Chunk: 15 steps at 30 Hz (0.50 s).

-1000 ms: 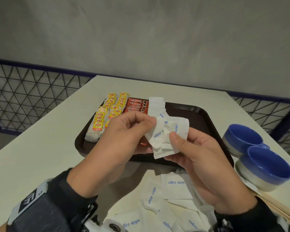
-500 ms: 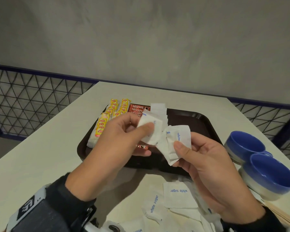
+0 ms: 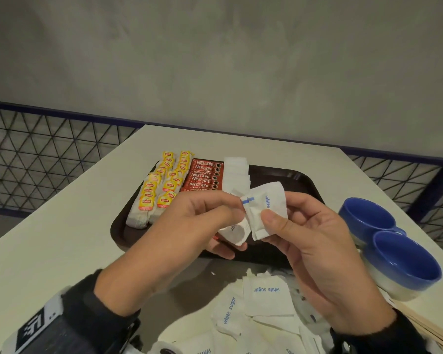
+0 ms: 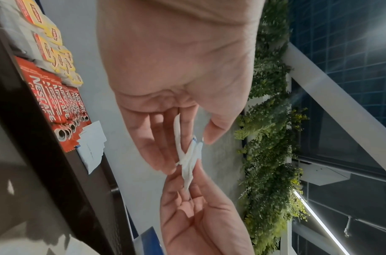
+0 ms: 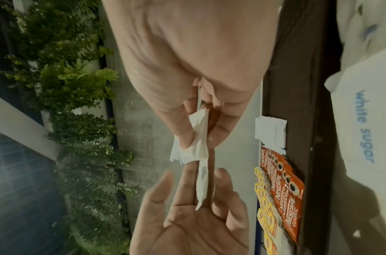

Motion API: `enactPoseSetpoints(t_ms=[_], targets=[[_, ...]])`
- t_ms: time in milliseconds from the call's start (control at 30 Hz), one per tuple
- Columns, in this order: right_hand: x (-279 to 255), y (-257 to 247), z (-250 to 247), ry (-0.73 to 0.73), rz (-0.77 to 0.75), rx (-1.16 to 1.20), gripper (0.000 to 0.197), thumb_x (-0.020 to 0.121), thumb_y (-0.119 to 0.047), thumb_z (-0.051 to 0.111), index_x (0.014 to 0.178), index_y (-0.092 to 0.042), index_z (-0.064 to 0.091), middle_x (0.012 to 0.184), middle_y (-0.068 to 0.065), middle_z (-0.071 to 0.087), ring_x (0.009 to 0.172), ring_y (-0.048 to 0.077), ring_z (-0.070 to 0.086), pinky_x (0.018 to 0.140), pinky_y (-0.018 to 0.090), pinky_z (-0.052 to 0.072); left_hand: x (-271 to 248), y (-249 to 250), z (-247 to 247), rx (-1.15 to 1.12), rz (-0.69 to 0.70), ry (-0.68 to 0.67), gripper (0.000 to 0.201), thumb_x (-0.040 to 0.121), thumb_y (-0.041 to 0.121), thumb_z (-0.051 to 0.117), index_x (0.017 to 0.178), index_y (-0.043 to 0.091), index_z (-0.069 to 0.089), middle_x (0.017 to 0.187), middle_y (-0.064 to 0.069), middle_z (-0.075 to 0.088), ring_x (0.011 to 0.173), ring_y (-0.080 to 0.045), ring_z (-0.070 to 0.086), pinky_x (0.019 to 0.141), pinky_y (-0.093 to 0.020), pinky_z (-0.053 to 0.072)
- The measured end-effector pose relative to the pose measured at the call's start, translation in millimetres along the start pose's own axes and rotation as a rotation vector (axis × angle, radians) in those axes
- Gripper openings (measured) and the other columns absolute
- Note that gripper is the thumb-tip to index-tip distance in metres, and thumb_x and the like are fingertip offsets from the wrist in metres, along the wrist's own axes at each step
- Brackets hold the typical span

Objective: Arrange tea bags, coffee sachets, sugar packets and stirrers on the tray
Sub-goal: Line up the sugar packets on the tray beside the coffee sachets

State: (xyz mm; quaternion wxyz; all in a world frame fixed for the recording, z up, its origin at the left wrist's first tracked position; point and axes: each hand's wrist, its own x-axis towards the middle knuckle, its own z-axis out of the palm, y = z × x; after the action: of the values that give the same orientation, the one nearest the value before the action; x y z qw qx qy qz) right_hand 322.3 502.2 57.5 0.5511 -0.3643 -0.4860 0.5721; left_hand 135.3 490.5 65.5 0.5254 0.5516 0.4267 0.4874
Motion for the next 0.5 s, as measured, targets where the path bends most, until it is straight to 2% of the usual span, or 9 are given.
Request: enactPoseSetpoints(t_ms=[33,67,133,200,267,367,500], targets=[[-0.6,0.3,-0.1,-0.003,-0.013,-0.030,0.041,0.067,-0.010,0.075,0.108,-0.010,0.070,0.099,0.012,0.079,0.093,0.032,0.076,0.082,0.044,0.061,-0.9,1.2,0.3,0.015,0.022,-0.016,0.012,0.086,0.024,0.072,0.083,0.021,0.082,0.087,-0.009,0.079,0.073,-0.028,0.076,0.065,-0.036,0.062],[-1.4,0.7,0.5,-0.012,-0.027,-0.055,0.042,0.066,-0.010,0.076,0.107,-0.010,0.070,0.099,0.011,0.079,0.093,0.032,0.076,0.081,0.044,0.062,-1.2,0.6,0.5,0.034,0.037,-0.017,0.016,0.081,0.034,0.073,0.083,0.022,0.082,0.087,-0.007,0.079,0.074,-0.026,0.076,0.065,-0.035,0.062],[-3.5,0.7,3.0,-0.045,-0.048,-0.072,0.041,0.066,-0.005,0.077,0.107,-0.007,0.070,0.098,0.011,0.079,0.091,0.030,0.077,0.076,0.039,0.065,0.7,-3.8,1.1,0.054,0.050,0.020,0.023,0.077,0.042,0.073,0.083,0.022,0.082,0.085,-0.005,0.079,0.074,-0.025,0.076,0.065,-0.035,0.061],[-4.8,0.5,5.5,-0.074,-0.043,-0.082,0.040,0.068,-0.002,0.077,0.107,-0.005,0.070,0.097,0.011,0.079,0.089,0.029,0.077,0.073,0.032,0.064,1.8,-7.4,1.3,0.043,0.078,0.076,0.019,0.078,0.038,0.075,0.082,0.021,0.082,0.083,-0.003,0.079,0.073,-0.022,0.075,0.064,-0.036,0.061],[-4.6,1.0,6.3,-0.069,-0.034,-0.100,0.036,0.070,-0.007,0.077,0.106,-0.005,0.071,0.095,0.012,0.079,0.088,0.032,0.077,0.074,0.035,0.064,2.4,-8.2,1.4,0.001,0.099,0.129,0.014,0.078,0.032,0.076,0.080,0.019,0.082,0.084,-0.005,0.079,0.071,-0.021,0.075,0.062,-0.033,0.060],[-3.3,2.5,5.6,-0.028,-0.012,-0.133,0.033,0.074,-0.024,0.074,0.103,-0.008,0.075,0.094,0.015,0.078,0.084,0.038,0.072,0.073,0.039,0.061,2.4,-5.7,2.3,-0.085,0.114,0.184,0.013,0.076,0.025,0.076,0.074,0.014,0.081,0.084,-0.010,0.079,0.064,-0.024,0.074,0.058,-0.029,0.059],[-3.6,3.0,7.2,-0.026,0.016,-0.120,0.024,0.078,-0.025,0.072,0.095,-0.010,0.078,0.089,0.022,0.075,0.071,0.027,0.065,0.061,0.034,0.058,2.2,-3.5,2.3,-0.076,0.108,0.193,0.018,0.073,0.028,0.078,0.066,0.011,0.076,0.082,-0.013,0.079,0.063,-0.023,0.074,0.057,-0.030,0.059]])
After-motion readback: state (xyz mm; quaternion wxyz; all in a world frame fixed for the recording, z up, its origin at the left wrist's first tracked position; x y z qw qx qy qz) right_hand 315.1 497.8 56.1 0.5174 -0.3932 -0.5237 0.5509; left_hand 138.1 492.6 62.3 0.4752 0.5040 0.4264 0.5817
